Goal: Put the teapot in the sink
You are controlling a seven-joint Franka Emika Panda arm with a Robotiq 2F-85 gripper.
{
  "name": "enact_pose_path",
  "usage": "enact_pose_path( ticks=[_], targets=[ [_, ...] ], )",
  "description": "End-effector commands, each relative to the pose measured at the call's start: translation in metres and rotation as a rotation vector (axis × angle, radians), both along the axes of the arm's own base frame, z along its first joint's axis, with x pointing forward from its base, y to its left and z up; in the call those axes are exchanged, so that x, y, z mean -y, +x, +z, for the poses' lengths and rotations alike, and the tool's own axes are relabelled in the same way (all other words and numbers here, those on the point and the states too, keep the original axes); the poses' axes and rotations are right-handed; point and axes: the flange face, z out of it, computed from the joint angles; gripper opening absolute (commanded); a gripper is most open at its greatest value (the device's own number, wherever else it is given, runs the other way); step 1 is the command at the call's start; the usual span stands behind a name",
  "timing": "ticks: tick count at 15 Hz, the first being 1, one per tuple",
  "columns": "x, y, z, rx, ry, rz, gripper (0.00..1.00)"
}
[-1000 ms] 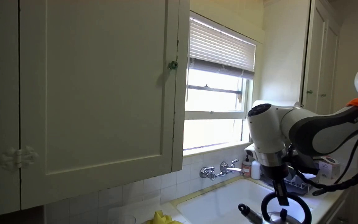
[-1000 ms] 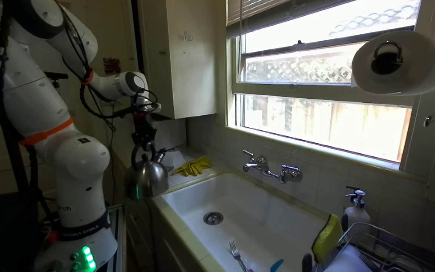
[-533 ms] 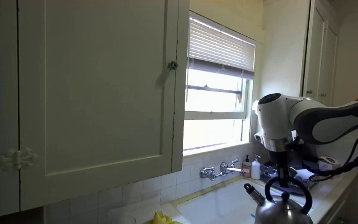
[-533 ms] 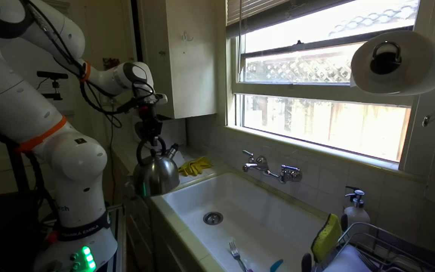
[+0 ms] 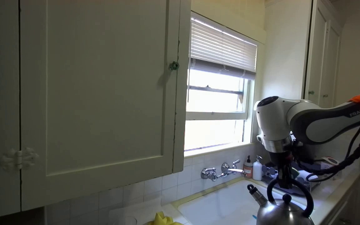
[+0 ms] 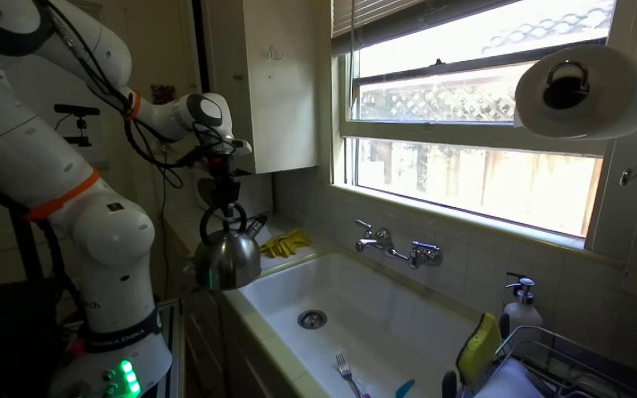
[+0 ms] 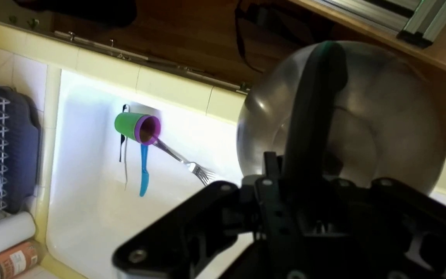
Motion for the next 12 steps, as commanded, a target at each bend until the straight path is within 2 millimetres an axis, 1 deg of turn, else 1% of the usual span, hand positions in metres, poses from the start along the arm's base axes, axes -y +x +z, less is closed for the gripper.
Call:
enact_pose_path(
  ticks=[1, 3, 4, 6, 9, 12],
  targets=[
    [0.034, 0.012, 0.019, 0.079, 0.069, -0.162, 0.02],
    [0.052, 0.022, 0.027, 0.114, 0.080, -0.235, 0.02],
    [0.062, 0.028, 0.026, 0.124, 0.075, -0.260, 0.02],
    [0.080, 0.045, 0.024, 0.148, 0.082, -0.256, 0.02],
    [0.103, 0.070, 0.021, 0.202, 0.142, -0.264, 0.02],
    [0.132, 0.080, 0.020, 0.236, 0.193, -0.321, 0.02]
  ],
)
